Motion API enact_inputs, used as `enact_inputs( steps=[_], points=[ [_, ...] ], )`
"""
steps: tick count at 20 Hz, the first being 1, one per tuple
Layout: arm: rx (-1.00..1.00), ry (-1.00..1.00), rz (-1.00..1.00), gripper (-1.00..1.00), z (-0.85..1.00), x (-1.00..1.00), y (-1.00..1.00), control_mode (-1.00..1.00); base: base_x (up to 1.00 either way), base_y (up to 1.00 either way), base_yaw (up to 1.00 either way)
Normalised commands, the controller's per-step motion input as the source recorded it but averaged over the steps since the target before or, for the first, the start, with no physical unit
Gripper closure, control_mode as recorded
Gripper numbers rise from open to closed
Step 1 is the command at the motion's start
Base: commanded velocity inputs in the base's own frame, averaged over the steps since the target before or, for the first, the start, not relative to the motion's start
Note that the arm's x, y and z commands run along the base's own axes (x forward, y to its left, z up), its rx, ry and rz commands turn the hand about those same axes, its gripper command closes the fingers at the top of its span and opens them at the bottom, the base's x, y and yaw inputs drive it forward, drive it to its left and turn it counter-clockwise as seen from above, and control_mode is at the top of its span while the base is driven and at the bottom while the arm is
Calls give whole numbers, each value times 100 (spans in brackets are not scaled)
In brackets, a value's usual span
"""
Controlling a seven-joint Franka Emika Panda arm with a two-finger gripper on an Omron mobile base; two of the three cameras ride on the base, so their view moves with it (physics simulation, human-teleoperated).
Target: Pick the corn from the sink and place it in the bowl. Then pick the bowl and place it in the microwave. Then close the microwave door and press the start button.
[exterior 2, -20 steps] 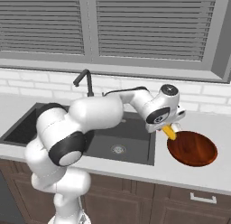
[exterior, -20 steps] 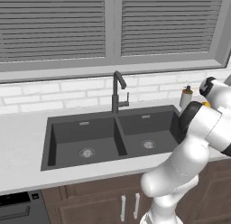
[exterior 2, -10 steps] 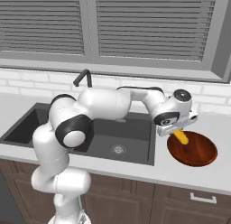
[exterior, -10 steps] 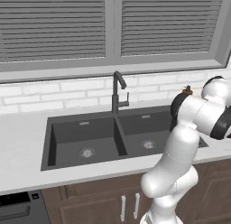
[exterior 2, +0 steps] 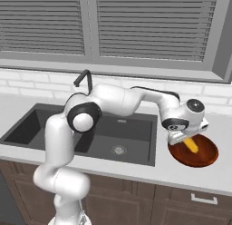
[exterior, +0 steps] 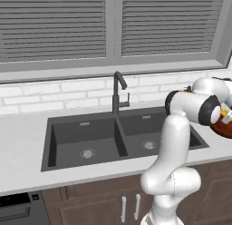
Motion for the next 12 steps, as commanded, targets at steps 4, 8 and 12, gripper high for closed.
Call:
enact_inputs(
  steps=[4, 8, 12],
  points=[
    [3, 1, 0, 100, -10, 9, -31, -100, 0, 0, 0],
    [4, 0, 0, 100, -18, 13, -15, -100, 0, 0, 0],
    [0, 0, 0, 100, -37, 15, 0, -100, 0, 0, 0]
  ],
)
